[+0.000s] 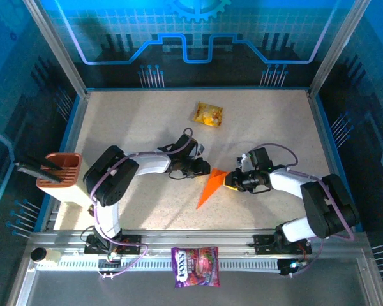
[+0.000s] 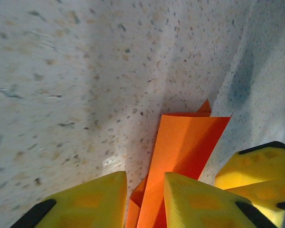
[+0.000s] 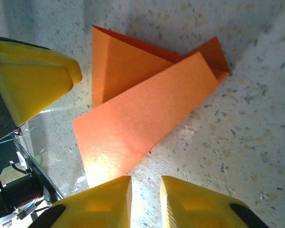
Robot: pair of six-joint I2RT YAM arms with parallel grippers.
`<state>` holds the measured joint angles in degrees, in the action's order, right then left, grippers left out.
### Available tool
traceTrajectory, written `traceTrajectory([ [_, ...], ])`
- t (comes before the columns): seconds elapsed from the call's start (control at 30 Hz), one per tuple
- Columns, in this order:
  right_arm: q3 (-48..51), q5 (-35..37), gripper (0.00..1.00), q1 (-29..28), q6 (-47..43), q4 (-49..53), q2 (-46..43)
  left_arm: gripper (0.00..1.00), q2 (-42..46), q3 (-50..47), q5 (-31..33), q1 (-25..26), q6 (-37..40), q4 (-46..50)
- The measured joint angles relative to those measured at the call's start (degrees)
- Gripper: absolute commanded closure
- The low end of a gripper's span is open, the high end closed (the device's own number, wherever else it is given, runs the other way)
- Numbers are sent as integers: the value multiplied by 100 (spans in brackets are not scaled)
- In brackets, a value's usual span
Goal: Fold a paper plane with a square sheet of paper (pick it up from the middle)
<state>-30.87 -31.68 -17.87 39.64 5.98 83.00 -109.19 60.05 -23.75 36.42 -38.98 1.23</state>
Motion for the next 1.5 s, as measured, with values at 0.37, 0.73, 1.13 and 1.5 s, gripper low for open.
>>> traceTrajectory([
  [0.37, -188, 177, 81, -175, 44, 4, 358, 67, -446, 511, -358, 0, 306, 162],
  [0.73, -332, 470, 86, -197, 44, 201, 555, 75, -516, 555, -704, 0, 468, 188],
  [1.13, -363, 496, 80, -208, 52, 258, 533, 91, -181, 426, -767, 0, 551, 144],
  [1.5, -358, 658, 60, -247, 308, -63, -409, 97, 1001, 111, 717, 20, 391, 315],
])
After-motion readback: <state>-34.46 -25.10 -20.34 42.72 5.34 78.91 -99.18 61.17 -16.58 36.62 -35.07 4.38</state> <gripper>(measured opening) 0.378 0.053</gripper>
